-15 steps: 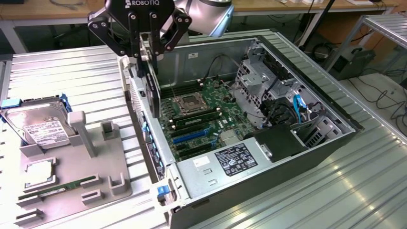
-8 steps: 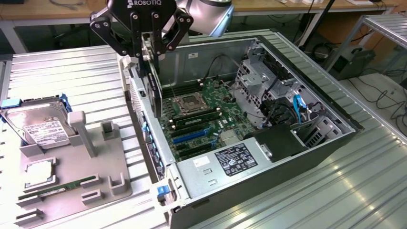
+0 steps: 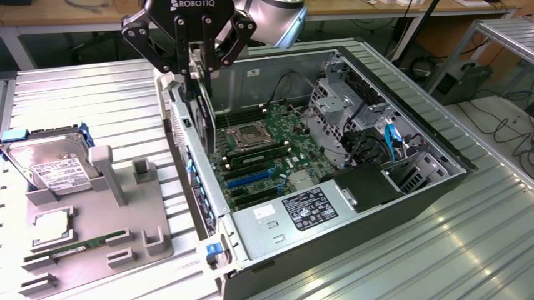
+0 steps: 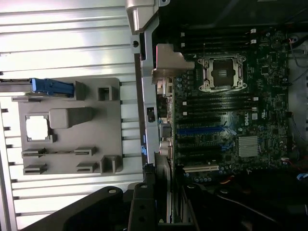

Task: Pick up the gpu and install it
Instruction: 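Pick up the gpu and move the gpu toward the slot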

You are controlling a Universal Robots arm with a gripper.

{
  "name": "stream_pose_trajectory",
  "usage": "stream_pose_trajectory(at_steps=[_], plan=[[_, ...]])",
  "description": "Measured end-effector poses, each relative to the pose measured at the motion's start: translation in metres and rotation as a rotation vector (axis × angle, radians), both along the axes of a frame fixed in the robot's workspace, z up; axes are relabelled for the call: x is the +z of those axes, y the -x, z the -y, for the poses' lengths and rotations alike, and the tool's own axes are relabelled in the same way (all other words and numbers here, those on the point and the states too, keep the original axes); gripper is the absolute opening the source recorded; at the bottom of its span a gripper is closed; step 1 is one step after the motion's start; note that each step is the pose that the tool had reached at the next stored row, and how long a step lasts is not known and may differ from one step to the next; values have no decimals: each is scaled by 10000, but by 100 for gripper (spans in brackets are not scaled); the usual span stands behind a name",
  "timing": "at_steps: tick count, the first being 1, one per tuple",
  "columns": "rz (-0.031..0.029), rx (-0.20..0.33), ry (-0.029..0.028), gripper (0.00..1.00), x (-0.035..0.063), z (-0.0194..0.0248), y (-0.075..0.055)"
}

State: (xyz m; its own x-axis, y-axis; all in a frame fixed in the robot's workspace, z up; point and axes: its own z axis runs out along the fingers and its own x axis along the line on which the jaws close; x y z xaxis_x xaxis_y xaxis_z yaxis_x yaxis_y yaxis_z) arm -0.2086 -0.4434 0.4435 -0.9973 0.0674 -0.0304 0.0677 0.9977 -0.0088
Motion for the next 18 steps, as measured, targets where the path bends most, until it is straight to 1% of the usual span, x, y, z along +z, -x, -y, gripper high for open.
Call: stream_pose_trajectory(at_steps=[18], plan=[[0,0,17,26,0,0,-69]])
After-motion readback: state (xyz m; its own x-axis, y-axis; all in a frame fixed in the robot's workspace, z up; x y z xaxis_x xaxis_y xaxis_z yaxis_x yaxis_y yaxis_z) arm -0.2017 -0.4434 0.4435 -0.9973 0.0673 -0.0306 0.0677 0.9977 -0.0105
